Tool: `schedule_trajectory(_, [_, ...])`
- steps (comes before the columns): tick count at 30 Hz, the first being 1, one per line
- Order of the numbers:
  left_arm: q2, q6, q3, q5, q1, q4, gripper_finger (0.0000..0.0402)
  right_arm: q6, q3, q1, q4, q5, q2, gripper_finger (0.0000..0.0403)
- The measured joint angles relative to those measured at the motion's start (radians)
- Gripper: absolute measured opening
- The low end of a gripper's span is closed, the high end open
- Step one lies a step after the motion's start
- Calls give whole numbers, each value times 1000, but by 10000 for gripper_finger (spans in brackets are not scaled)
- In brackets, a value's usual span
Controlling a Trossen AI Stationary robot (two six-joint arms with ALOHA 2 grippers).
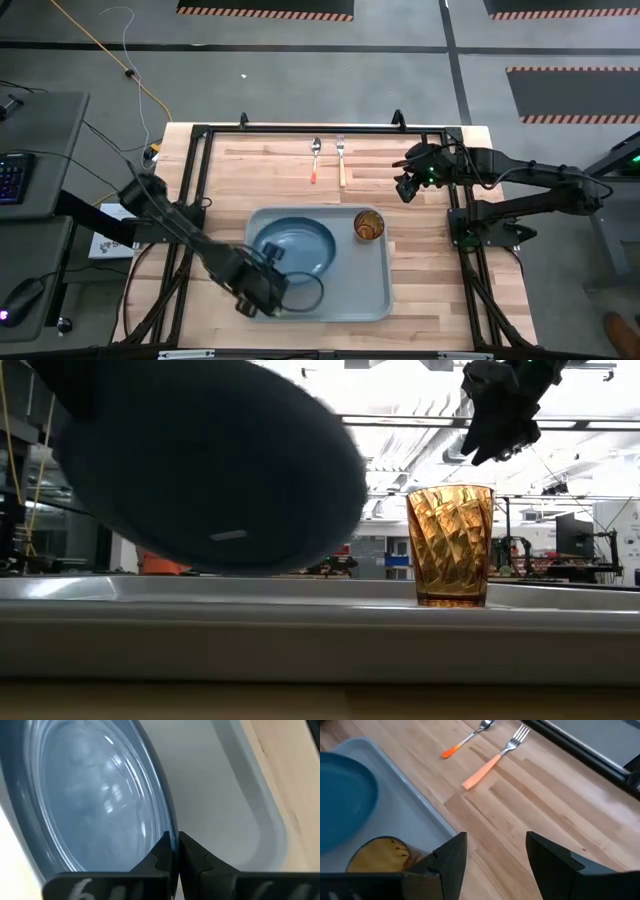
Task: Pick and place plate/cup/fork/spoon on tray
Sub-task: Put the blue plate on the gray serving tray to the bottom left of the brown glass, then put the orange fork on the gray serving tray to the left of the blue plate
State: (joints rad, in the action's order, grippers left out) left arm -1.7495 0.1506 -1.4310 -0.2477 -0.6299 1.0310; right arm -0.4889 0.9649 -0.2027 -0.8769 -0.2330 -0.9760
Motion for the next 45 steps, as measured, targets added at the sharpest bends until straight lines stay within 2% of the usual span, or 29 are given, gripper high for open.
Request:
schedule_trajectory(4, [-100,-72,-48,-27,4,-1,1,-4,0,-14,6,50,0,195])
schedule_trajectory(8, [-159,-137,-48,-27,14,-13,1,-24,0,-14,9,55,0,195])
schedule_trajectory(12, [-197,-228,-34,-35,16,-101,3,-35,0,-13,27,58,0,195])
schedule_trajectory(15, [-221,-228,-22,-34,19,-163,5,-77,0,-13,30,58,0,195])
schedule_trajectory(23, [-256,-191,-21,-5,8,-164,15,-90,0,-13,30,57,0,195])
schedule_trajectory(28, [-256,-141,-21,14,10,-138,40,-90,0,-13,37,49,0,195])
schedule_trajectory(32, [-256,-92,-20,77,18,-104,65,-89,0,-13,37,48,0,195])
schedule_trajectory(37, [-255,-75,-26,91,29,-106,100,-90,0,-13,37,46,0,195])
schedule_trajectory(45, [-222,-73,-58,192,71,-69,153,-87,0,-13,37,46,0,195])
